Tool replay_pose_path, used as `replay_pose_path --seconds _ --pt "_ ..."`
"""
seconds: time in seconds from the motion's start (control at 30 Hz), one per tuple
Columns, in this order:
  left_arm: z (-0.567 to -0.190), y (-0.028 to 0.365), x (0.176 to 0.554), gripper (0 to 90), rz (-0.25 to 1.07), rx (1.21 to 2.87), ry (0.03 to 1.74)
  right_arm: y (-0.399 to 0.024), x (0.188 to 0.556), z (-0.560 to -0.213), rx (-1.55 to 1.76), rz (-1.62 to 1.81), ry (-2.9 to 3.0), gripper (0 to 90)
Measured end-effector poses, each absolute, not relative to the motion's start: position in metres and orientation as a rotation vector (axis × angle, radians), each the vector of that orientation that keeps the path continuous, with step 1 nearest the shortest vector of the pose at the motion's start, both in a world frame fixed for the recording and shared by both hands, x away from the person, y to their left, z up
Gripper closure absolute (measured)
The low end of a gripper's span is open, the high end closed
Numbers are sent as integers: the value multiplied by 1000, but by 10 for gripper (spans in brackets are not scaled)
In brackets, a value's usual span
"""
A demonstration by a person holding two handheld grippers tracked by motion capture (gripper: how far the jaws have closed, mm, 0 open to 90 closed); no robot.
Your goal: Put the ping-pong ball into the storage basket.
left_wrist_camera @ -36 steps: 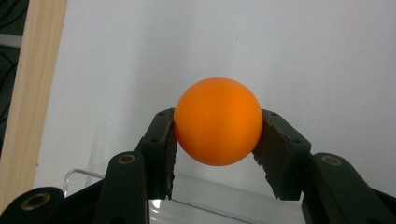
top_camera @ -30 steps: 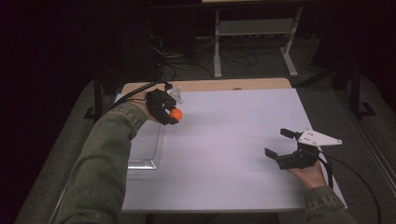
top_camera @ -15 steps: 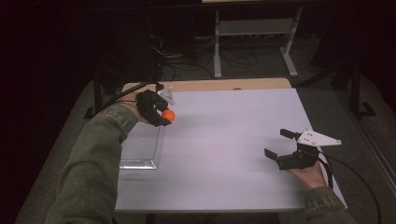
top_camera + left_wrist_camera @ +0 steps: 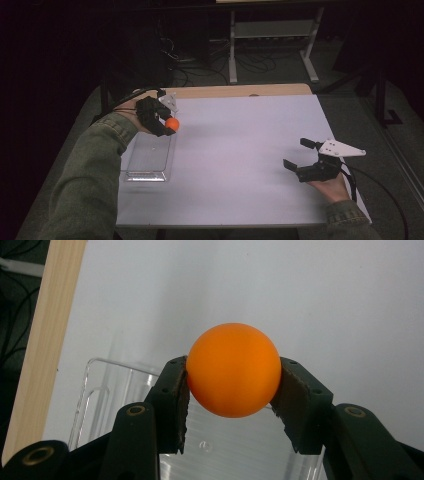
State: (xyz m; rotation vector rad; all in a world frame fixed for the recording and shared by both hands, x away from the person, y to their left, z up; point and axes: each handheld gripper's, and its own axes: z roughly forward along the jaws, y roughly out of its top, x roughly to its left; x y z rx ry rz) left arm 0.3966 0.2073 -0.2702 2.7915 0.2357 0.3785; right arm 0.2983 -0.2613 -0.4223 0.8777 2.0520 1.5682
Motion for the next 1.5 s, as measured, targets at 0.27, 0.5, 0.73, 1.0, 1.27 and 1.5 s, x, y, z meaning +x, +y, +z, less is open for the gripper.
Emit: replay_pose_path --seconds 0.27,0.5,0.73,1.0,1.27,1.5 --pt "-267 216 393 501 356 2807 251 -261 298 -422 879 1566 2053 0" --pt "-266 221 391 501 315 2820 256 -261 298 -423 878 1566 2054 0" --pt "-266 224 390 501 302 2840 268 -261 298 -423 878 1570 2053 0" --pt "-264 232 385 501 288 2862 285 -261 298 -422 877 1570 2052 0" --pt "-266 236 383 500 262 2888 297 -260 299 -423 876 1565 2058 0" --pt "-269 238 383 500 240 2911 319 -261 299 -423 877 1564 2059 0"
